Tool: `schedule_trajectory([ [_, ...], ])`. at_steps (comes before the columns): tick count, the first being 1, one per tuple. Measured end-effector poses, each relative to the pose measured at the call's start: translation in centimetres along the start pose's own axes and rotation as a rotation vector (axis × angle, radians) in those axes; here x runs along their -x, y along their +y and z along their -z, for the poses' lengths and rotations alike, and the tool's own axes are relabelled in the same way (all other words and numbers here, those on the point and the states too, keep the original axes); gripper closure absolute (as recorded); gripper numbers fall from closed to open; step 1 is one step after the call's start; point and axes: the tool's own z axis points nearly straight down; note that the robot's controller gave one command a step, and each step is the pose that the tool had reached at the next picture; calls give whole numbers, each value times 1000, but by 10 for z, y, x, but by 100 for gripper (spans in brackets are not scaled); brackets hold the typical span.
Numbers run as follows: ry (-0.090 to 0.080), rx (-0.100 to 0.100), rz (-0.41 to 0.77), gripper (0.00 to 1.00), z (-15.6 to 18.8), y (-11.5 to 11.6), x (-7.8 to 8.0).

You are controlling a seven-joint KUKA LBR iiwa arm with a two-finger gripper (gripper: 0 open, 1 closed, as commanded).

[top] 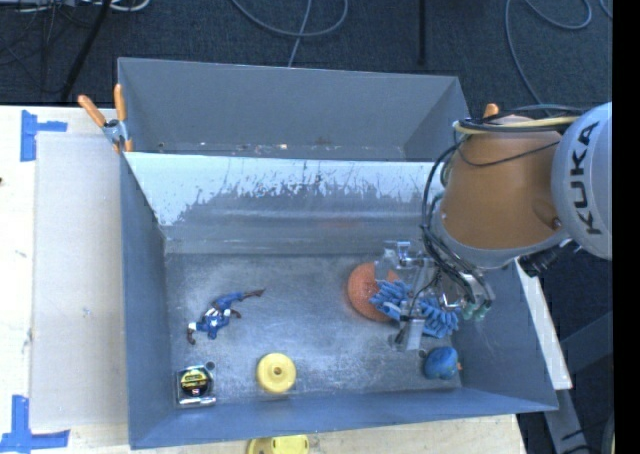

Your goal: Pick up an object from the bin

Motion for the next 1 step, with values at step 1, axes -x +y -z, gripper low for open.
schedule_trajectory([
  [1,-6,0,-48,0,-66,-57,27],
])
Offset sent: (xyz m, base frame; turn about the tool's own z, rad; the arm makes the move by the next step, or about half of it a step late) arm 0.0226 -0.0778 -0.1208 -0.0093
